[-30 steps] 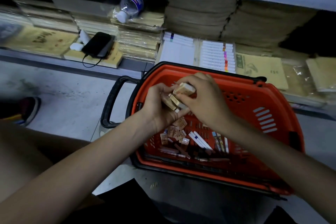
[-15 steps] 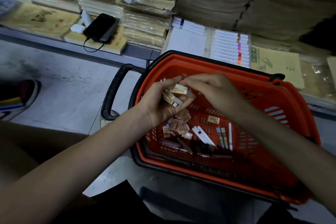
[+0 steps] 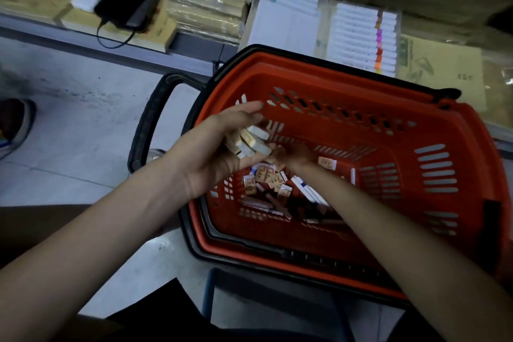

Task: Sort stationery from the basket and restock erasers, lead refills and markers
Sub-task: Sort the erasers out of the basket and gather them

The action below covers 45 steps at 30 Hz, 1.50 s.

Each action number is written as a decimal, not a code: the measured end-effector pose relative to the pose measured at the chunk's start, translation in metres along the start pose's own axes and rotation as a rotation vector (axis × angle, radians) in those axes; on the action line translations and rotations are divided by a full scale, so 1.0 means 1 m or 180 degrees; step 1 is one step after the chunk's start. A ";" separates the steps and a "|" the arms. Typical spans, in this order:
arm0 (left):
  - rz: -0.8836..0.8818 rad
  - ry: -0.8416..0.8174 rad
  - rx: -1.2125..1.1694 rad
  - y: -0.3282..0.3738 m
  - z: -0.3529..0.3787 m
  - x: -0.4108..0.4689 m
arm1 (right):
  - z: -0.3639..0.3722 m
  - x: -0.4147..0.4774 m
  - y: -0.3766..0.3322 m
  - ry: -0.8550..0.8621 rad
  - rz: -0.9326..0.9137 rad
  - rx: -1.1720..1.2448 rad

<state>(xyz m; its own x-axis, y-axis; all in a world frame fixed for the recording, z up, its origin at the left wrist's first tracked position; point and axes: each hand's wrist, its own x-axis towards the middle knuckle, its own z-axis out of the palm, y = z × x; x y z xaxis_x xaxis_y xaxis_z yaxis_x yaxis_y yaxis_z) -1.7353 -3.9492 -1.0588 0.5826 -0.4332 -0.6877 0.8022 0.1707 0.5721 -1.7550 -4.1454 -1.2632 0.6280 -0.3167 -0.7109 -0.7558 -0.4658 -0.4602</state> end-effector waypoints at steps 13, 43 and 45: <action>-0.0201 -0.0226 0.0434 -0.003 -0.009 -0.012 | 0.070 0.038 0.010 0.1243 0.0508 -0.0639; -0.0227 -0.0079 0.0289 -0.007 -0.007 -0.004 | 0.064 0.031 0.002 0.1449 0.0248 -0.1102; -0.0201 -0.0062 0.0272 -0.008 -0.007 -0.003 | 0.057 0.027 0.004 0.1421 0.0113 -0.1196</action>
<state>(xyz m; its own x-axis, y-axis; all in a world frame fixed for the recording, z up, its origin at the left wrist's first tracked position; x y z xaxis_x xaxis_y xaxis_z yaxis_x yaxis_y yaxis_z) -1.7428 -3.9430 -1.0640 0.5279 -0.4579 -0.7153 0.8228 0.0668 0.5644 -1.7513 -4.1084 -1.3148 0.6823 -0.6171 -0.3919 -0.7115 -0.6837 -0.1621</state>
